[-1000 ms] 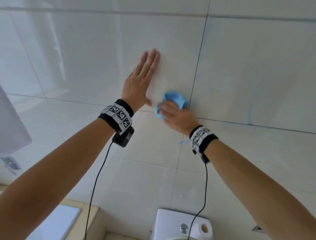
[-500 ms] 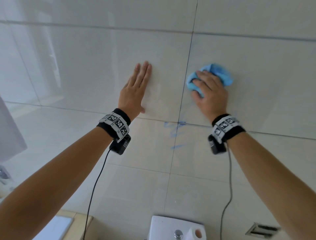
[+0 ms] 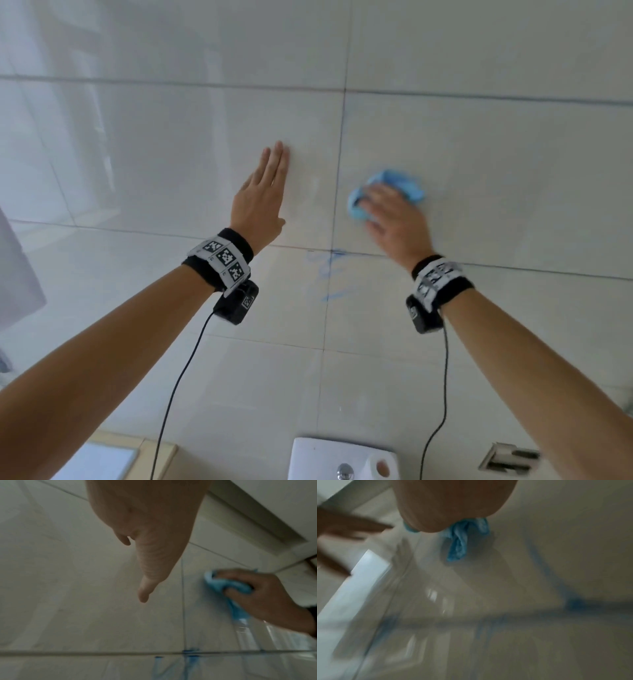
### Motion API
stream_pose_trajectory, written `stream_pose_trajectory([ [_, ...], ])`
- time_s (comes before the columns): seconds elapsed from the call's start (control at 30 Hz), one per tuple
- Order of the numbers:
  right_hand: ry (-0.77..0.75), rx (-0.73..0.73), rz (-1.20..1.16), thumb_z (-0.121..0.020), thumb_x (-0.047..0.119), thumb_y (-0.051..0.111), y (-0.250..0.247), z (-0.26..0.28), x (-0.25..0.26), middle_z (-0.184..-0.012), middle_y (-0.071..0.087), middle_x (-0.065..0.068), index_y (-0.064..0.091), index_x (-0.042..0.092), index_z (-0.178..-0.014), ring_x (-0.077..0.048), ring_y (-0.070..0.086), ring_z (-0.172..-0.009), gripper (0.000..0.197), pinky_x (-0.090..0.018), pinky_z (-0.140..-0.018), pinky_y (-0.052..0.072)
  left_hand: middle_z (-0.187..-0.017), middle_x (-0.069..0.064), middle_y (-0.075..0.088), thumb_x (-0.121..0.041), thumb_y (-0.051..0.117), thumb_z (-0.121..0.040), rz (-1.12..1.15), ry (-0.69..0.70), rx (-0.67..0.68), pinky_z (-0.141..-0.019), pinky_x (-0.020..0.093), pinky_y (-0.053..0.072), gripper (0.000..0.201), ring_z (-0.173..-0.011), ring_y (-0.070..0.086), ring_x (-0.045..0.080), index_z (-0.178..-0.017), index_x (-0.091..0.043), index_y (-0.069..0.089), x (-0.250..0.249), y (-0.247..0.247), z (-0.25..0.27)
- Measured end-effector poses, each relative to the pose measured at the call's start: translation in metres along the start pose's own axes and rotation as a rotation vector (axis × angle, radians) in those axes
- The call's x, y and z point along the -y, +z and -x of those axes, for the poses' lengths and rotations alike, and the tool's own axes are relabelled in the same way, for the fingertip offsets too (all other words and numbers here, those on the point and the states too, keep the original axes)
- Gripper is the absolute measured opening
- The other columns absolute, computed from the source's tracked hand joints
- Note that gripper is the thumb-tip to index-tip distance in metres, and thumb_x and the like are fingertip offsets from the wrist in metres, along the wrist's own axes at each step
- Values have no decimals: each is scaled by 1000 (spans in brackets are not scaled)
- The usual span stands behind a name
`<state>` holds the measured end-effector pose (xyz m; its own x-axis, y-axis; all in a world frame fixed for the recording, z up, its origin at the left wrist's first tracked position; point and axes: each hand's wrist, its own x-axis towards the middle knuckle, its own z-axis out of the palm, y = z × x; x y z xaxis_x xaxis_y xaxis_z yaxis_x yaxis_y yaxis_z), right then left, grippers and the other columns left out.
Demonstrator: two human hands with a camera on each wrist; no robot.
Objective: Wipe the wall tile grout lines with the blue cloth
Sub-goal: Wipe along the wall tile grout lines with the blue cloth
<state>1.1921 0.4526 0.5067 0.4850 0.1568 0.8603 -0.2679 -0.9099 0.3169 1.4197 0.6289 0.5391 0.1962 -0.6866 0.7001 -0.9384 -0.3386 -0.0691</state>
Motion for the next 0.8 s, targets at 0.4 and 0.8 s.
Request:
stream_pose_trajectory([
  [0.4, 406, -339, 92, -91, 13, 69, -50, -24, -82, -138, 65, -9, 73, 10, -124, -29, 59, -129, 34, -31, -114, 38, -175, 11, -6, -38, 86, -83, 208, 8, -155, -128, 32, 18, 127, -162, 0, 25, -165, -4, -5, -125, -11, -65],
  [0.8, 197, -152, 104, -88, 10, 71, -34, -78, -61, -135, 67, -8, 74, 8, -119, -28, 61, -126, 31, -32, -113, 38, -175, 4, -14, -44, 100, -57, 151, -91, -87, -131, 42, 10, 159, -161, -8, 27, -166, -13, -12, -52, -11, -62],
])
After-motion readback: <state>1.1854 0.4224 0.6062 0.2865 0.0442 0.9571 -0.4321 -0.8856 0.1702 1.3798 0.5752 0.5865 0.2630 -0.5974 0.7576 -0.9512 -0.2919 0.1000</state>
